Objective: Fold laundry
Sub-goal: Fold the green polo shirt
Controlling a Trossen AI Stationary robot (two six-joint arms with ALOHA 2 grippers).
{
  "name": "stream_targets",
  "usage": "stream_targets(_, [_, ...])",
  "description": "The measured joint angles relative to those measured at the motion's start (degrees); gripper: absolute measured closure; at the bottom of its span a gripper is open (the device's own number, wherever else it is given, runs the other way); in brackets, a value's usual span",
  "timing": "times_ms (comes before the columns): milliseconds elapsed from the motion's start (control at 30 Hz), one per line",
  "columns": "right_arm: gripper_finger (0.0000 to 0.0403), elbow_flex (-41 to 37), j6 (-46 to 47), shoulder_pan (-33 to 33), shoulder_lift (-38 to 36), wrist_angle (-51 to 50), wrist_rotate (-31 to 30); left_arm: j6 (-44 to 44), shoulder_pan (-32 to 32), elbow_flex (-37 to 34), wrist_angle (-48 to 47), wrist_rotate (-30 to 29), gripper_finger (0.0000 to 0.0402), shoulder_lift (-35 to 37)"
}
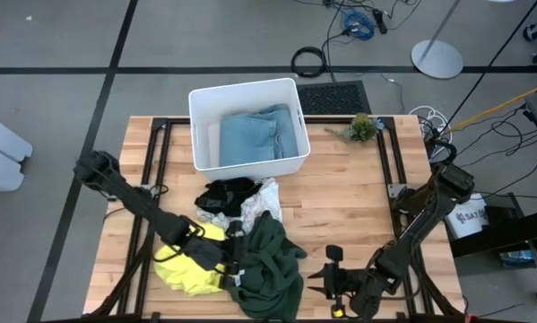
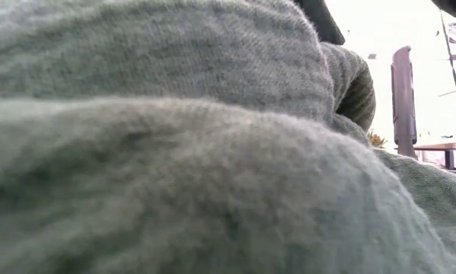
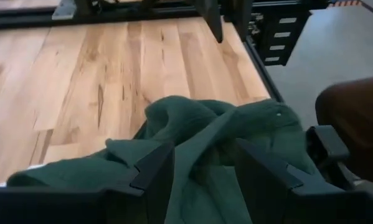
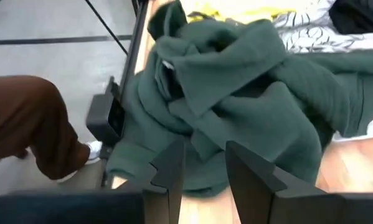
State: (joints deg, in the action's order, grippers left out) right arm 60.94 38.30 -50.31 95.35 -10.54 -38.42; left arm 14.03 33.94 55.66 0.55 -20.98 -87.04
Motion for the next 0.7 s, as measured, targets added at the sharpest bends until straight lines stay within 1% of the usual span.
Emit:
stream_targets(67, [0.0300, -0.6, -0.5, 0.6, 0.0, -0.2, 0.5, 1.8, -0.8, 0.0, -0.3, 0.5, 0.0229, -0.6])
stream_targets(233, [0.0300, -1.9, -3.5, 2.3, 0.3, 0.6, 1.2, 6.5, -3.9, 0.0, -1.5, 6.1, 0.0229, -2.3])
stream_targets(433, [0.0300, -3.4, -1.7, 2.4, 0.4, 0.5, 1.3, 6.9, -6.6, 0.0, -1.5, 8.9, 0.0229, -5.1])
stream_targets(533, [0.0300, -3.4, -2.2, 1.8, 0.4, 0.6, 1.3, 8.0, -7.3, 0.0, -1.6, 10.5, 0.0229, -5.8])
stream_targets(700, [0.0300, -3.4, -3.1, 2.0, 0.4, 1.0, 1.1, 8.2, -7.8, 0.0, -1.6, 17.6, 0.0229, -6.3])
